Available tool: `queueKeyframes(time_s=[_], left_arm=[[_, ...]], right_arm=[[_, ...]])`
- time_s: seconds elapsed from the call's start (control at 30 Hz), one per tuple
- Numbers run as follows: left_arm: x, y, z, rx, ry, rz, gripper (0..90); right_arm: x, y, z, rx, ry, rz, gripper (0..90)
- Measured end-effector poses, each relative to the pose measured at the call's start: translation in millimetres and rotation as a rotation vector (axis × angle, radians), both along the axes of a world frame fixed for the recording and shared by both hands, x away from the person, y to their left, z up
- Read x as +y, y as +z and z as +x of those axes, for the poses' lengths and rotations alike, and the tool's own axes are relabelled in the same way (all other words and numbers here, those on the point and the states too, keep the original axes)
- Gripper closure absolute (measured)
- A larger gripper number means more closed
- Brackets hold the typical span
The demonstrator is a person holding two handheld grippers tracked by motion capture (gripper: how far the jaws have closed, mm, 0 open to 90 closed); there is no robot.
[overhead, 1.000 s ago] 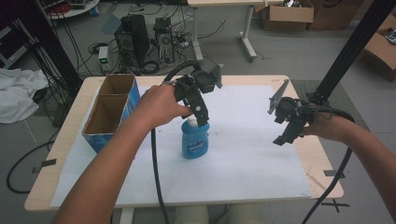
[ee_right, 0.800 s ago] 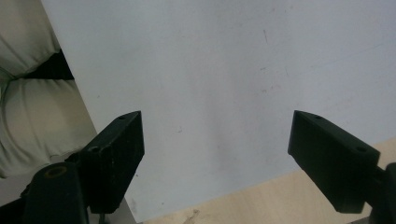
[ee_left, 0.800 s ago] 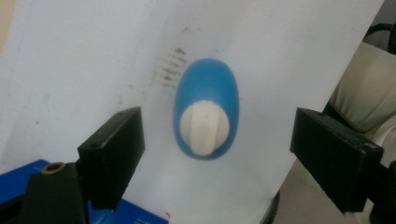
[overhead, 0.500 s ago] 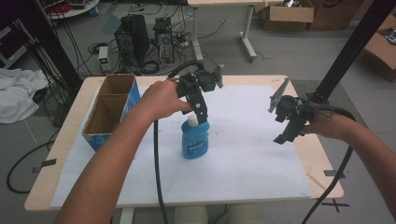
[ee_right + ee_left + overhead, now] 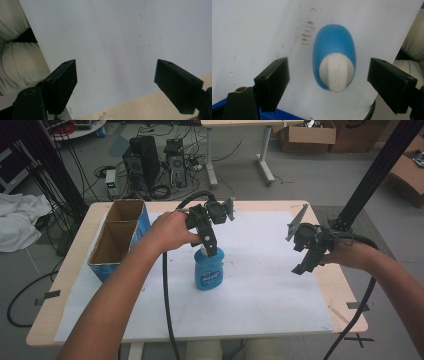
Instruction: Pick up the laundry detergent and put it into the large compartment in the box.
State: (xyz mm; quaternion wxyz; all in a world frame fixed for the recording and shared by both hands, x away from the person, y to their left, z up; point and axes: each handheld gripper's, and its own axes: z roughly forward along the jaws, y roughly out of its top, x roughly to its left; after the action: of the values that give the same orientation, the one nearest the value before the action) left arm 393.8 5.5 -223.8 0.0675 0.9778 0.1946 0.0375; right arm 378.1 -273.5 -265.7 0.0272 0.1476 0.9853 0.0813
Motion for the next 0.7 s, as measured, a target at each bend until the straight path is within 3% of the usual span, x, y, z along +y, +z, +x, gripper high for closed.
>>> queueKeyframes(time_s=[0.17, 0.33, 0.47, 0.7], left_arm=[[-1.1, -1.0, -0.3, -0.001, -0.002, -0.003, 18.4], [-2.6, -13.1, -0.9, 0.015, -0.009, 0.008, 18.5], [-2.3, -16.9, -1.6, 0.024, -0.004, -0.009, 18.4], [-2.4, -23.8, -4.7, 0.024, -0.018, -0.003, 18.5]], right_arm=[[0.5, -0.9, 0.6, 0.002, 0.0, 0.0, 18.4], [0.8, -3.0, 1.0, 0.006, -0.001, 0.006, 18.4], [-0.1, -2.4, 0.6, 0.007, -0.001, 0.0, 18.4], [-1.5, -2.4, 0.6, 0.006, -0.006, 0.003, 18.4]])
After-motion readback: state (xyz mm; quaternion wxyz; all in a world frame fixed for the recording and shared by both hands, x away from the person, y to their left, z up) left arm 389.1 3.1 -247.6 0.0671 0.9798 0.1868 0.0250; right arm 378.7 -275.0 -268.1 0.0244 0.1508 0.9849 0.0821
